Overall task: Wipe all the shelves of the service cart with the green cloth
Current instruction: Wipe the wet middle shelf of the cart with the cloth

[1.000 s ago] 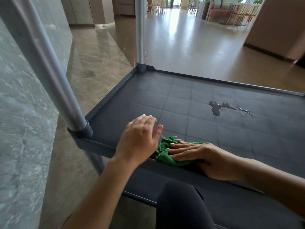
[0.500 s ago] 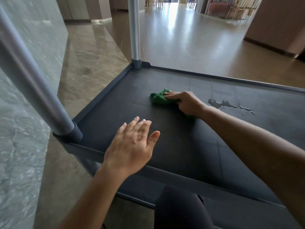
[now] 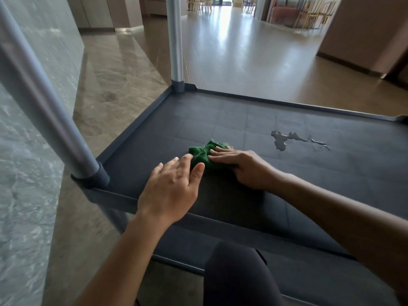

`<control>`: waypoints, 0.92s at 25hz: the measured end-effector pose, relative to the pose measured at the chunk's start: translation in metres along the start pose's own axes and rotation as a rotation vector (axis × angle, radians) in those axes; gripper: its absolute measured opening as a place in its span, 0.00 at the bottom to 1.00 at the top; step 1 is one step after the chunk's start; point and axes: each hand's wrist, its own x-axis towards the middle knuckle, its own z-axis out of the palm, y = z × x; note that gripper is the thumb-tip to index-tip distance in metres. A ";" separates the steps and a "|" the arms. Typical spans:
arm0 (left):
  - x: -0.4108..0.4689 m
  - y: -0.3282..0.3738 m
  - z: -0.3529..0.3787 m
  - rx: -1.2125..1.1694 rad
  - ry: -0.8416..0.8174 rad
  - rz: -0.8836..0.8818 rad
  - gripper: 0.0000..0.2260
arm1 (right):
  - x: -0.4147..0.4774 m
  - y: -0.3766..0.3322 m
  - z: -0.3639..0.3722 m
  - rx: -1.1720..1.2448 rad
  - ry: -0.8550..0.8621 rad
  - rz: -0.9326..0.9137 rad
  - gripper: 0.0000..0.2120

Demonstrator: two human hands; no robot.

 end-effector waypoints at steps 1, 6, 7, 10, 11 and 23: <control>0.000 0.000 0.000 -0.002 0.012 0.000 0.36 | -0.018 -0.013 0.002 0.003 -0.038 -0.062 0.31; -0.002 0.000 -0.001 -0.004 0.020 -0.015 0.37 | -0.077 -0.047 -0.001 0.078 -0.199 -0.226 0.27; -0.003 0.001 -0.001 0.004 0.009 -0.009 0.37 | -0.079 -0.048 -0.003 0.097 -0.212 -0.233 0.25; -0.006 0.004 -0.001 0.051 -0.020 0.027 0.37 | -0.072 -0.044 -0.005 0.119 -0.214 -0.255 0.25; -0.006 0.004 -0.001 0.065 -0.027 0.033 0.36 | -0.067 -0.038 -0.004 0.122 -0.206 -0.258 0.26; -0.004 0.005 0.002 0.102 -0.001 0.032 0.37 | 0.069 0.069 -0.029 -0.046 0.114 0.269 0.30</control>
